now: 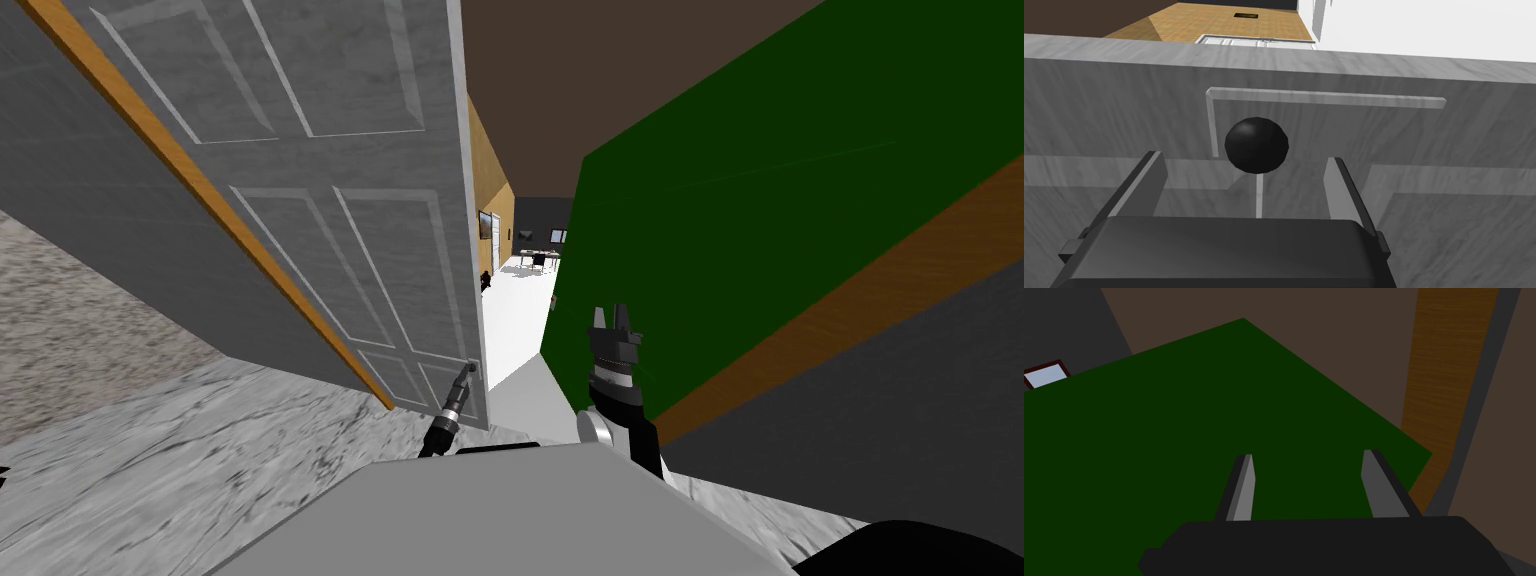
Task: Push the door open
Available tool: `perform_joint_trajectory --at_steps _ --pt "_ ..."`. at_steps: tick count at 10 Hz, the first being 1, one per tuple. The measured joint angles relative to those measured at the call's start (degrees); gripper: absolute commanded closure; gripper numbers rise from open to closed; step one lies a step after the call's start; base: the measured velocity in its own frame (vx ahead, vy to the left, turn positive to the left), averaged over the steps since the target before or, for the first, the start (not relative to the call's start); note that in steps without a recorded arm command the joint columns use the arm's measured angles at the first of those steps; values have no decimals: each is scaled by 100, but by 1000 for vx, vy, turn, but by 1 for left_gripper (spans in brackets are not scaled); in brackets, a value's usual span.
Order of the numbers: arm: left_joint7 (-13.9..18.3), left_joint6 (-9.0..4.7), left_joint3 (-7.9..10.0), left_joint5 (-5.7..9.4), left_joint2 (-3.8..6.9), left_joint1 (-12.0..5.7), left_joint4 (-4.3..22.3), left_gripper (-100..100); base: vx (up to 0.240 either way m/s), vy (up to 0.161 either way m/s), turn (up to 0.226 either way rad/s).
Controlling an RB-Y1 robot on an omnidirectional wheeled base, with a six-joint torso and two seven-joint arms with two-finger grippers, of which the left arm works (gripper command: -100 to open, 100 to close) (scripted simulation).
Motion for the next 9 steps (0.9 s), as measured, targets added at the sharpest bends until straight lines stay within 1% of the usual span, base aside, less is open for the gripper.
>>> perform_joint_trajectory --at_steps 1,2,7,9 --pt "-6 -15 15 6 -22 -13 30 -100 86 -13 4" --pt "-8 -26 12 4 -27 -13 30 100 -17 2 5" --pt "-9 4 16 5 -19 -10 42 100 -13 3 -3" --pt "-19 26 19 7 -22 16 56 100 143 -31 33"
